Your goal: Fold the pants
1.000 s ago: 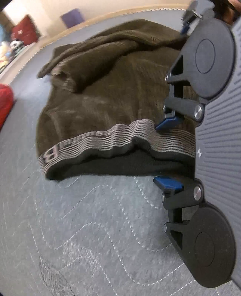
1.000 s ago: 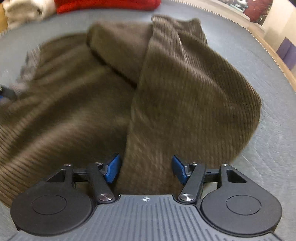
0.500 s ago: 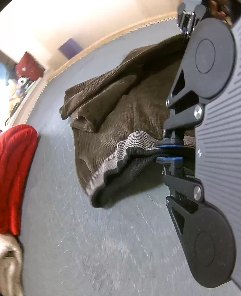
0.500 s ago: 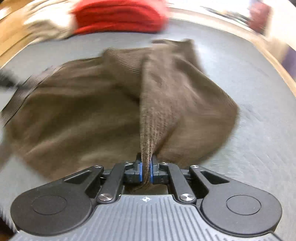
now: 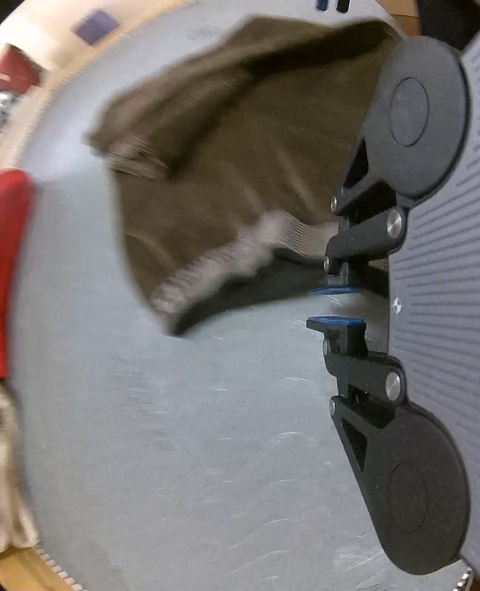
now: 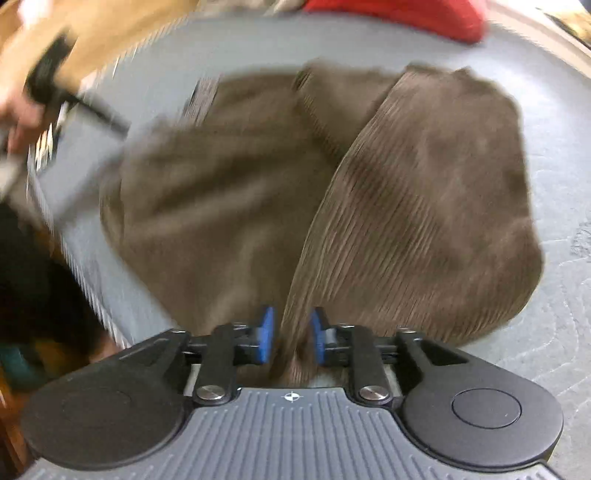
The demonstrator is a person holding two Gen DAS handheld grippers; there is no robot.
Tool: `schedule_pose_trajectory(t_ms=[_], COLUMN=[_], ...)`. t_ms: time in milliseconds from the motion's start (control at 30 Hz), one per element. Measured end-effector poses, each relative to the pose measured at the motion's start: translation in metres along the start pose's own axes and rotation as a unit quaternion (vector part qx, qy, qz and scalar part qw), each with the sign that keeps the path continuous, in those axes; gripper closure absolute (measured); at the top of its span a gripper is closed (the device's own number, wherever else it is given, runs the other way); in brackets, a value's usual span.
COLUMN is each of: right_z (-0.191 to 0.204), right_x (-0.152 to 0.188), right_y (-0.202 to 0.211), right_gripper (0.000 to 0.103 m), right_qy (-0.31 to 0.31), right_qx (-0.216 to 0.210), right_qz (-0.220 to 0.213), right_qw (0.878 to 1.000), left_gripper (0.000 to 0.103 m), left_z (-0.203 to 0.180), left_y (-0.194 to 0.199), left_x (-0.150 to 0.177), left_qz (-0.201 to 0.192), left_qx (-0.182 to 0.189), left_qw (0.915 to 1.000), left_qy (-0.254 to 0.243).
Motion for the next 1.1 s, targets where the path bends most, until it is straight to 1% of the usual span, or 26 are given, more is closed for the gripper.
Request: schedule_pose_trajectory(t_ms=[33,67,100,133,233,333,400,467,533,567,600,633,667,700,767,833,867,900,933,967,1033,1067,1100], right_z=[-0.004,-0.007,-0.011,-0.015,-0.011,0.001,0.006,0.006,0.005,0.003,0.001,-0.005,-0.012,-0.019,-0.038,-0.067,-0.085,-0.099,-0.118,-0.133,-0.163,-0.174,-0.180], right_x=[-0.004,-0.014,-0.021,-0.030,-0.047,-0.070,-0.083,-0.097,-0.100,-0.099,-0.094,-0.093,-0.090,-0.087,-0.077,-0.054,-0.039,-0.024,-0.002,0.015,0.062,0.086,0.103], right_y=[0.007,0.010,0.012,0.008,-0.017,-0.042,-0.060,-0.085,-0.093,-0.096,-0.093,-0.091,-0.085,-0.079,-0.060,-0.039,-0.030,-0.025,-0.020,-0.021,-0.019,-0.020,-0.022], right_gripper=[0.053,0.045,0.044,0.044,0.044,0.044,0.044,0.044,0.046,0.049,0.065,0.076,0.092,0.093,0.093,0.094,0.095,0.097,0.097,0.097,0.097,0.097,0.097], right_qy=[-0.020,-0.042,-0.061,-0.076,-0.092,-0.083,-0.073,-0.065,-0.049,-0.040,-0.038,-0.041,-0.054,-0.070,-0.105,-0.146,-0.167,-0.184,-0.205,-0.224,-0.260,-0.274,-0.282], right_qx=[0.009,0.025,0.038,0.049,0.078,0.112,0.123,0.143,0.167,0.185,0.198,0.193,0.172,0.157,0.152,0.155,0.159,0.169,0.182,0.184,0.175,0.167,0.151], right_qz=[-0.025,-0.051,-0.069,-0.079,-0.088,-0.069,-0.052,-0.018,-0.002,0.003,0.005,0.004,-0.002,-0.013,-0.031,-0.046,-0.043,-0.033,-0.016,0.000,0.039,0.063,0.082], right_qw=[0.999,0.998,0.995,0.993,0.989,0.988,0.988,0.987,0.985,0.982,0.979,0.980,0.984,0.985,0.982,0.976,0.972,0.968,0.962,0.957,0.949,0.945,0.944], left_gripper=[0.079,0.066,0.062,0.061,0.058,0.058,0.057,0.056,0.054,0.053,0.053,0.052,0.052,0.052,0.052,0.052,0.052,0.052,0.052,0.052,0.052,0.052,0.052], left_z=[-0.007,-0.017,-0.025,-0.035,-0.056,-0.073,-0.070,-0.072,-0.069,-0.067,-0.065,-0.063,-0.061,-0.059,-0.059,-0.060,-0.062,-0.065,-0.068,-0.071,-0.078,-0.082,-0.086], left_y=[0.013,0.020,0.027,0.032,0.035,0.020,0.019,0.014,0.008,0.007,0.006,0.005,0.005,0.005,0.005,0.006,0.006,0.007,0.006,0.006,0.006,0.006,0.007], left_x=[-0.002,-0.005,-0.006,-0.005,-0.012,-0.023,-0.023,-0.025,-0.025,-0.025,-0.026,-0.026,-0.027,-0.028,-0.031,-0.033,-0.033,-0.033,-0.032,-0.032,-0.031,-0.030,-0.029], left_qz=[-0.020,-0.030,-0.041,-0.049,-0.061,-0.056,-0.053,-0.046,-0.042,-0.039,-0.038,-0.036,-0.036,-0.036,-0.035,-0.035,-0.035,-0.035,-0.034,-0.033,-0.032,-0.032,-0.034], left_qx=[0.012,0.018,0.019,0.013,-0.001,-0.012,-0.021,-0.031,-0.041,-0.044,-0.045,-0.047,-0.048,-0.049,-0.050,-0.050,-0.051,-0.051,-0.052,-0.053,-0.057,-0.058,-0.057], left_qw=[0.9997,0.9994,0.9990,0.9986,0.9978,0.9979,0.9978,0.9977,0.9973,0.9972,0.9972,0.9972,0.9973,0.9974,0.9975,0.9976,0.9975,0.9974,0.9973,0.9970,0.9961,0.9956,0.9950], left_qy=[0.000,-0.002,-0.006,-0.011,-0.024,-0.031,-0.035,-0.040,-0.045,-0.046,-0.046,-0.045,-0.043,-0.040,-0.035,-0.033,-0.033,-0.036,-0.040,-0.045,-0.058,-0.066,-0.074])
Point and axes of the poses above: each gripper's, at about its wrist camera, not at the fingertips, and y roughly against the way its jaws point, z to its left, x to its underside, the point moved 4 cm from there along -y, roughly the way its jaws point, and after that the axes turned 15 degrees about z, right-handed, at the moved point
